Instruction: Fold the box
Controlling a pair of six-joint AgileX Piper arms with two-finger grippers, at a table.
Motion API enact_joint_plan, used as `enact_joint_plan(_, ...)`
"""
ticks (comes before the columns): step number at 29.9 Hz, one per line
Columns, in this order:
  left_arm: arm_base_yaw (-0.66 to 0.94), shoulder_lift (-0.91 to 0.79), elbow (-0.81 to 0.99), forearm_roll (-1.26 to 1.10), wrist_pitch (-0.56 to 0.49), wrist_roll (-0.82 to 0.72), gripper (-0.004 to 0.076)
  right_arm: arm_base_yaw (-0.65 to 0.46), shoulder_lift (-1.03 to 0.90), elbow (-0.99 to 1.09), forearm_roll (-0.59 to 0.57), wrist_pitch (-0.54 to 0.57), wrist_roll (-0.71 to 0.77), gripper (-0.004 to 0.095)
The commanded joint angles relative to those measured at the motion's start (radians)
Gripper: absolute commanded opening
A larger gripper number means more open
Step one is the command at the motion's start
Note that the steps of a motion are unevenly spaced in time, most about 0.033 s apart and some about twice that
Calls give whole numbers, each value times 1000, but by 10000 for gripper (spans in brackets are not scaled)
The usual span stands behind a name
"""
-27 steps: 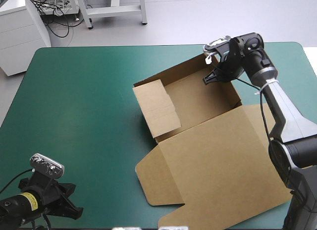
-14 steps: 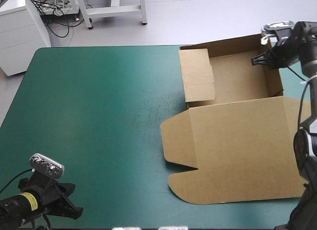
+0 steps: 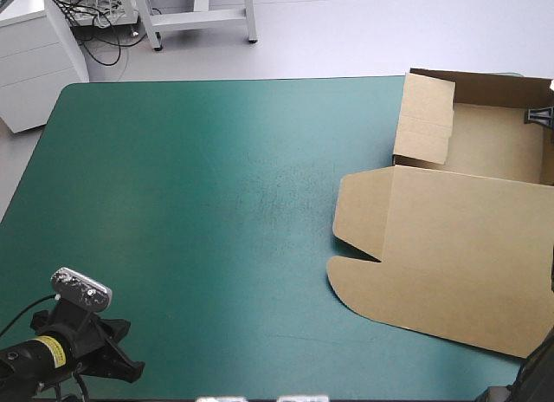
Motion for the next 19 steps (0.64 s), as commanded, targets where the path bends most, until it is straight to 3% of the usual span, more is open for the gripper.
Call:
enact_joint_plan(1,-3,6,-24,-12,-44,-5,-32,-37,-23,-32,22,-34,14,-23)
enact_joint_plan(12,-3,6,-24,-19,-48,-5,-32,-50,63,-21,6,-43,16,9)
enact_joint_plan(16,-3,6,-24,-19,-48,-5,-32,-50,76,-21,0,-38,16,195)
enact_joint_plan(19,-3,6,-24,-19,-48,-5,-32,-50,74,-21,-2,-45,16,430)
